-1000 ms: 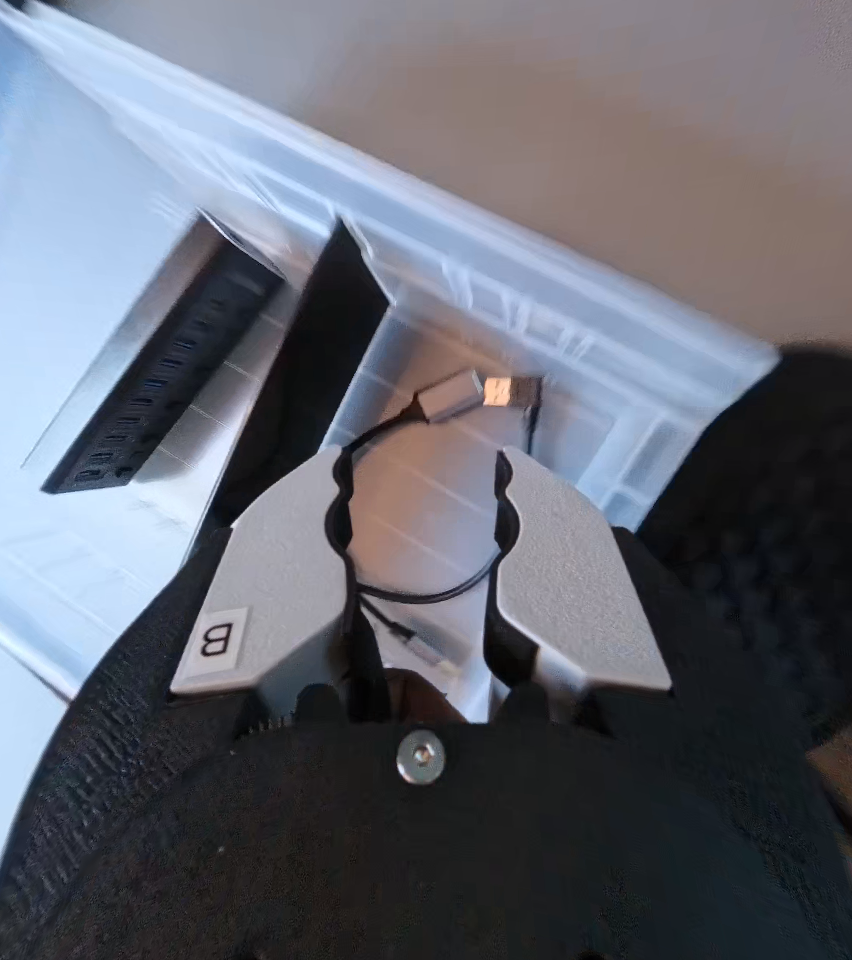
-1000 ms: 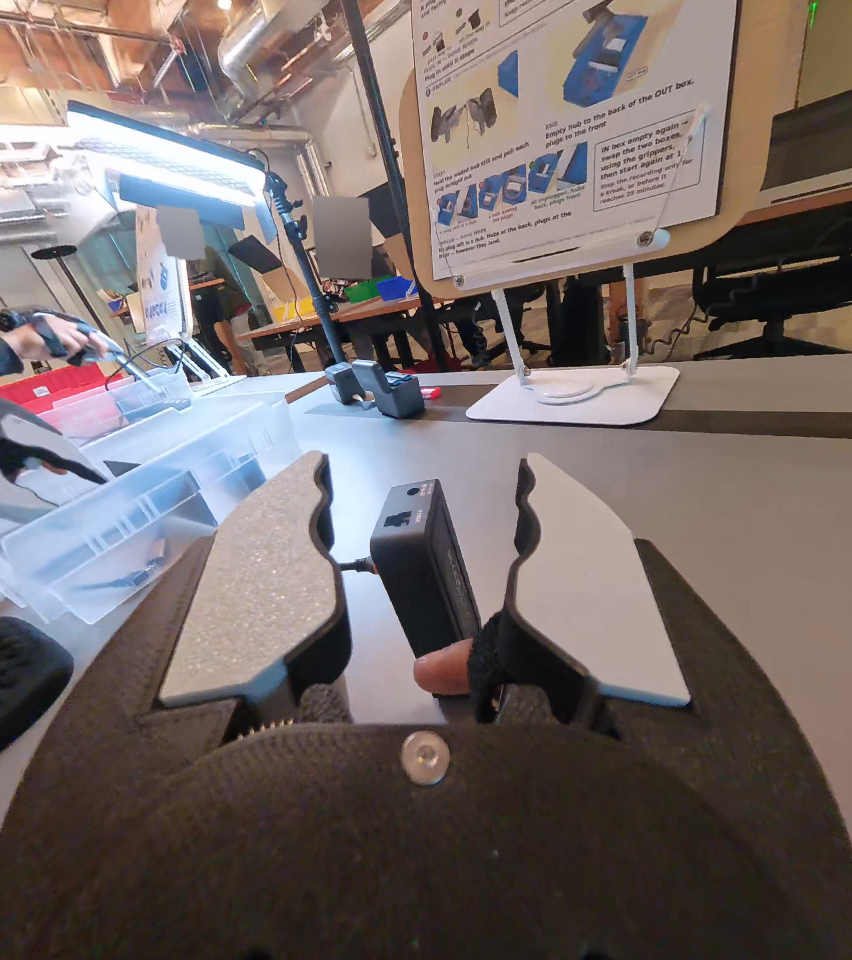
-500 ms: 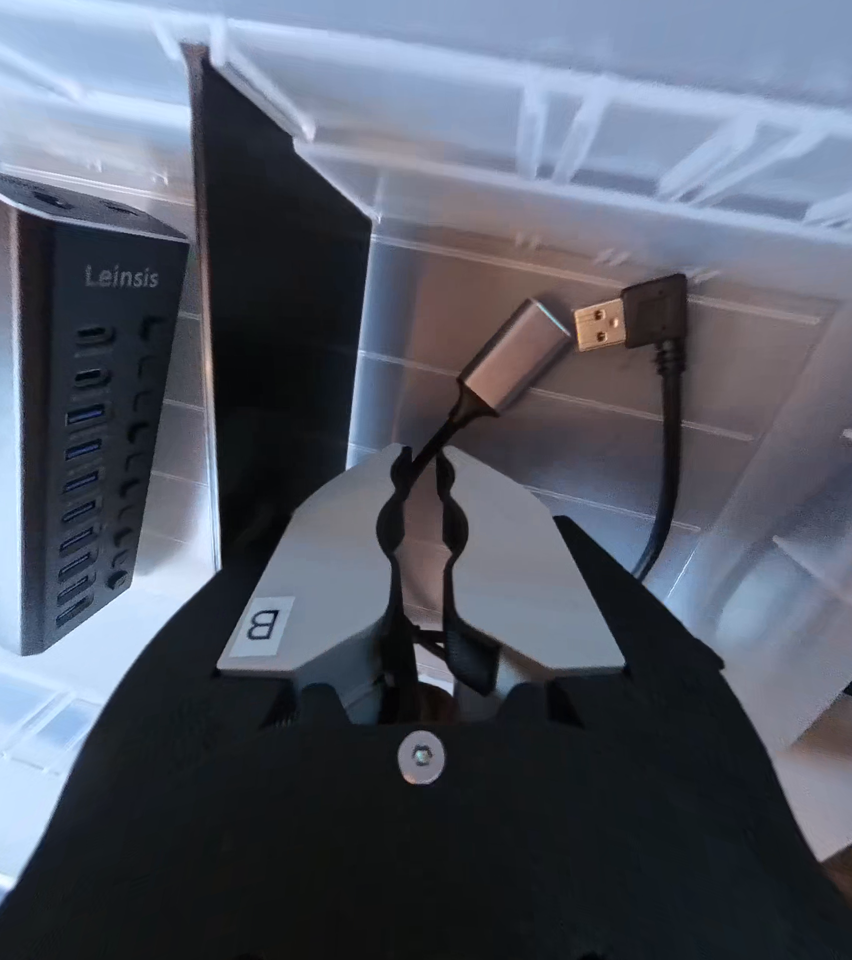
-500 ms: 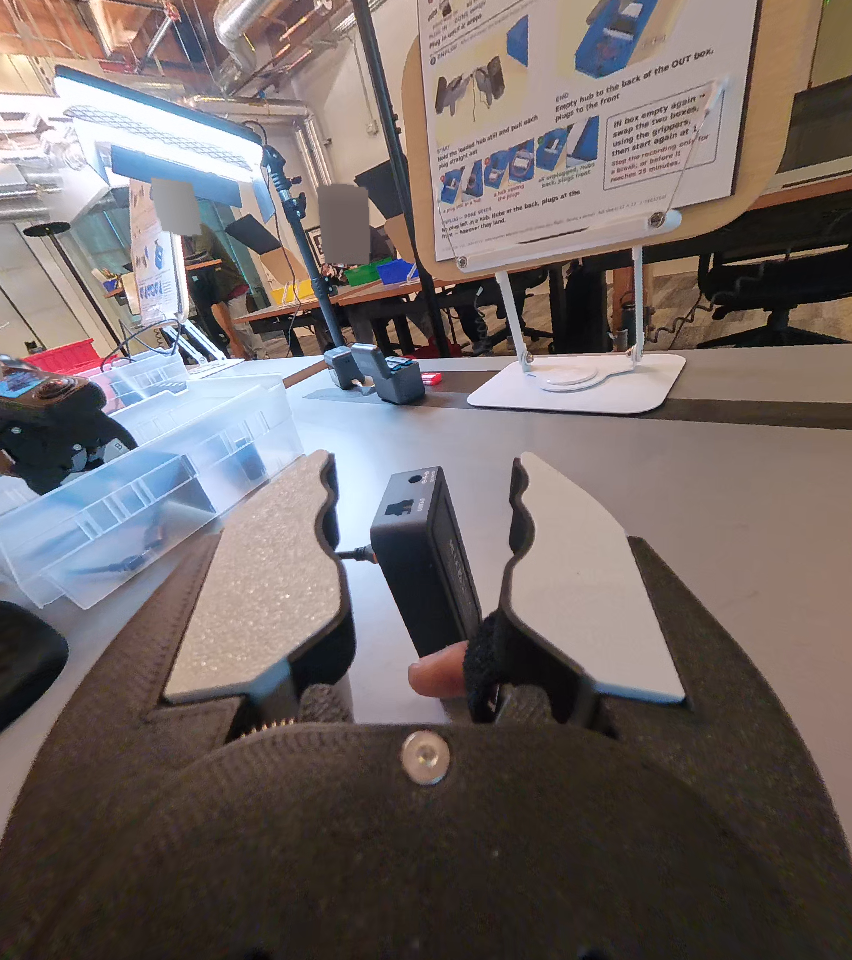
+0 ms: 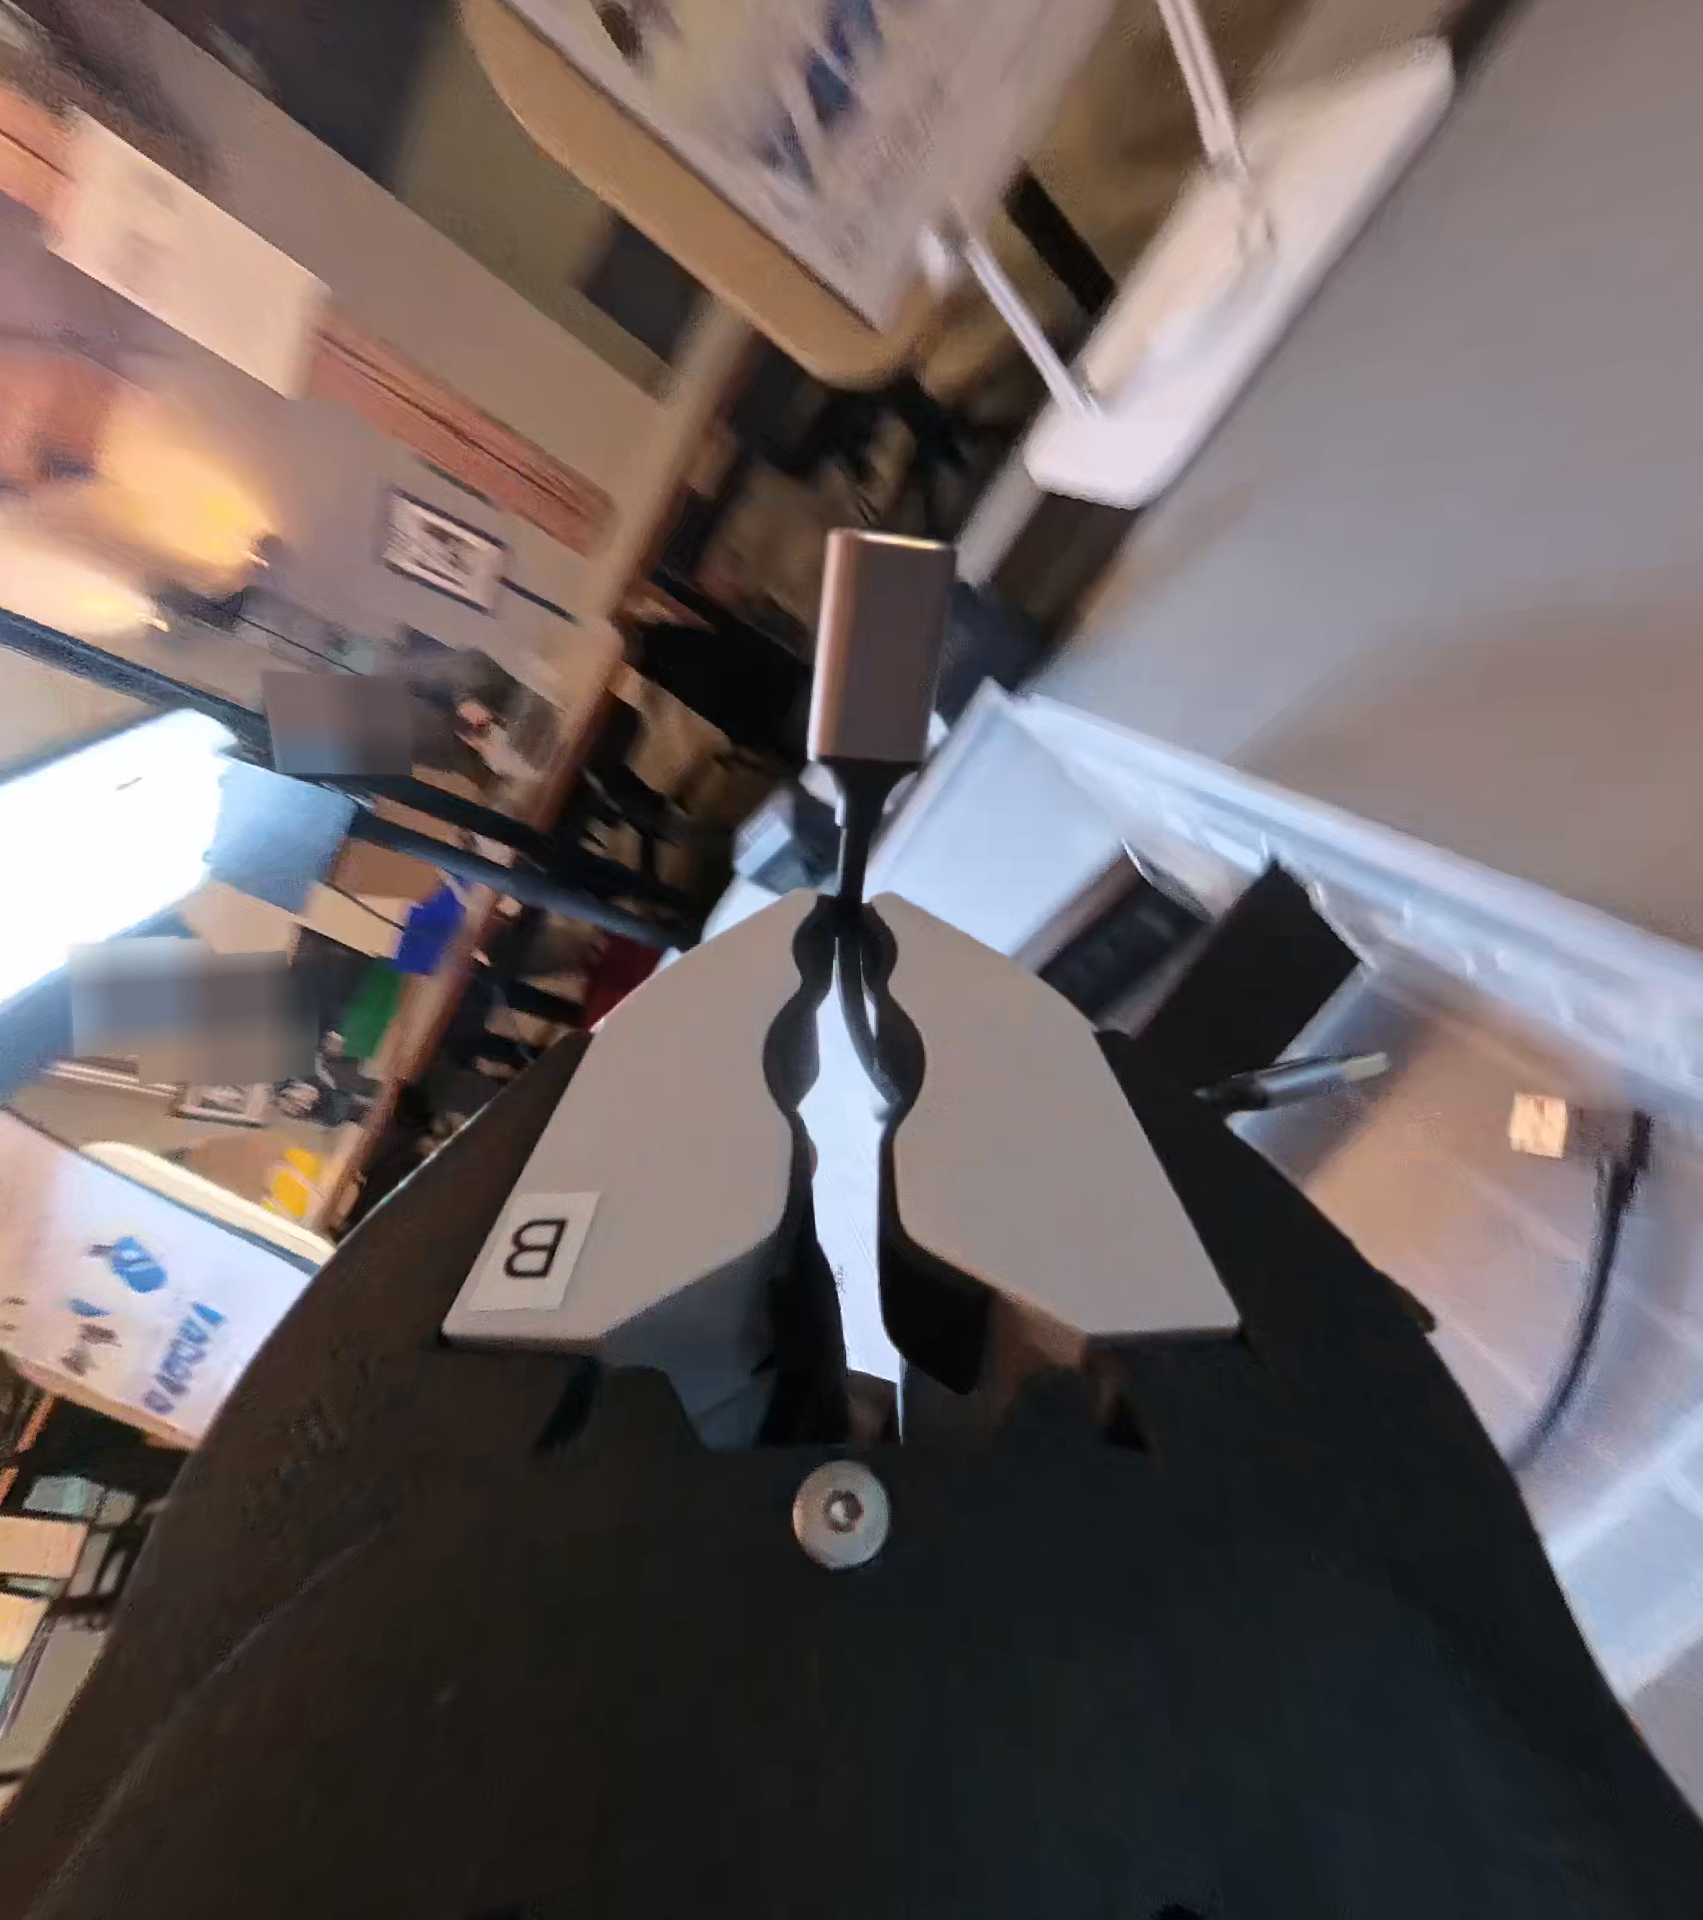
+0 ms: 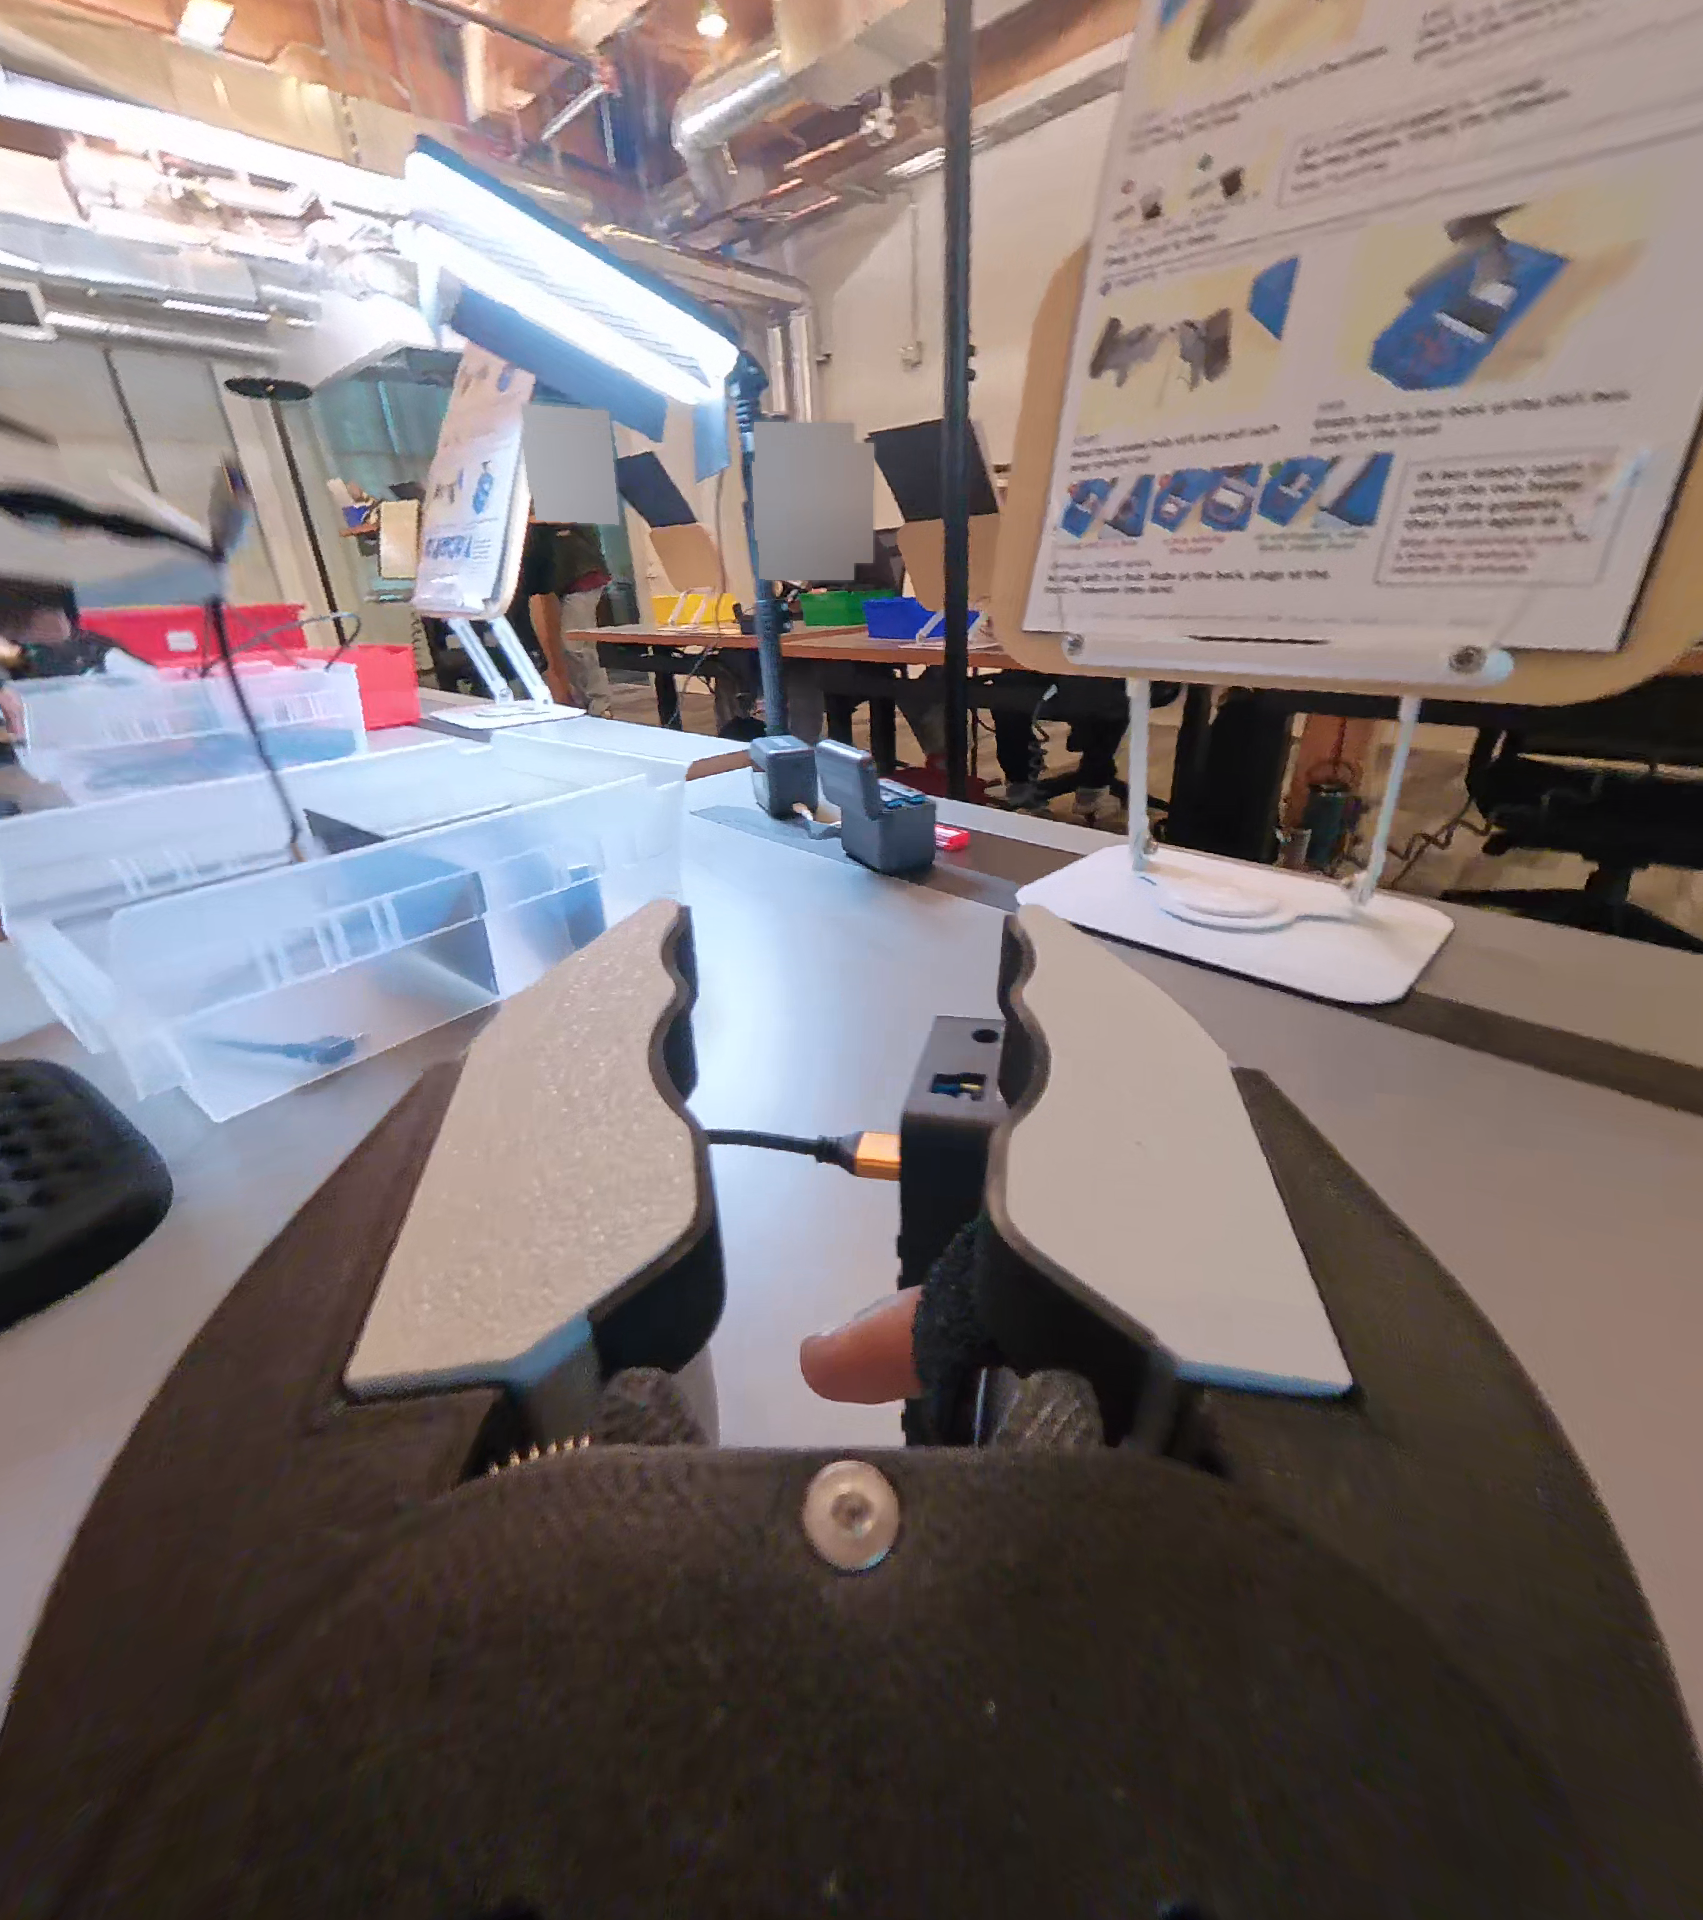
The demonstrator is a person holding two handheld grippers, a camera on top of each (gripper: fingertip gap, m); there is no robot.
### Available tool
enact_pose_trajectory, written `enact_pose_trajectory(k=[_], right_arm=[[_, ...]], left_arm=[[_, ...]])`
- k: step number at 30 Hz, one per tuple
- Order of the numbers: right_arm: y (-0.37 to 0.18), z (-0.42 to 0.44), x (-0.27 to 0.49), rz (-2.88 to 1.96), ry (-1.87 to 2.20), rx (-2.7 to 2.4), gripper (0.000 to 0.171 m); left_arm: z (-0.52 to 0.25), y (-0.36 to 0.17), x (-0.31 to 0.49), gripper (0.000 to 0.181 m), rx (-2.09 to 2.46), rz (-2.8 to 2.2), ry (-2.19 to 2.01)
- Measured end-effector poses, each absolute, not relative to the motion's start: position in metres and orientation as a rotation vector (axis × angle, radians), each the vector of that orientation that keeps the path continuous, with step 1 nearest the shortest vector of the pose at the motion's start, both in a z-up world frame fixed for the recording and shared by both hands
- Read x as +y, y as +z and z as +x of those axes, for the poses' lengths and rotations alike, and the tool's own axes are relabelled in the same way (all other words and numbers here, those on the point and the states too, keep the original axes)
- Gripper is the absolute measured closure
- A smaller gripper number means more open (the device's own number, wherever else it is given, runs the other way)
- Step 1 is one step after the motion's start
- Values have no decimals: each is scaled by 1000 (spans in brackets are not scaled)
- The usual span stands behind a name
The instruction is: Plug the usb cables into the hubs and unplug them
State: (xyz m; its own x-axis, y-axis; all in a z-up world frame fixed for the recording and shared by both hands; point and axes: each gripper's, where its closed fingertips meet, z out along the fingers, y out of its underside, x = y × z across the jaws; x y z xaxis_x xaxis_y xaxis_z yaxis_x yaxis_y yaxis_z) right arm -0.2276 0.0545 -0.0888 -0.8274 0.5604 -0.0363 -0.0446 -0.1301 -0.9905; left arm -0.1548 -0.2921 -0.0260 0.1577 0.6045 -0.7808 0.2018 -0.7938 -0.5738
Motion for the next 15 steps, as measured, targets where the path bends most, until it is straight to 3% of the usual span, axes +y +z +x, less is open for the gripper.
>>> enact_pose_trajectory(k=[6, 15], right_arm=[[-88, -203, 34, -375, 2039, -1804, 119], [-92, -140, -16, -181, 2363, -2008, 112]], left_arm=[[-148, 32, -228, 177, -638, -1567, 1685], [-147, 52, -133, 177, -517, -1117, 1351]])
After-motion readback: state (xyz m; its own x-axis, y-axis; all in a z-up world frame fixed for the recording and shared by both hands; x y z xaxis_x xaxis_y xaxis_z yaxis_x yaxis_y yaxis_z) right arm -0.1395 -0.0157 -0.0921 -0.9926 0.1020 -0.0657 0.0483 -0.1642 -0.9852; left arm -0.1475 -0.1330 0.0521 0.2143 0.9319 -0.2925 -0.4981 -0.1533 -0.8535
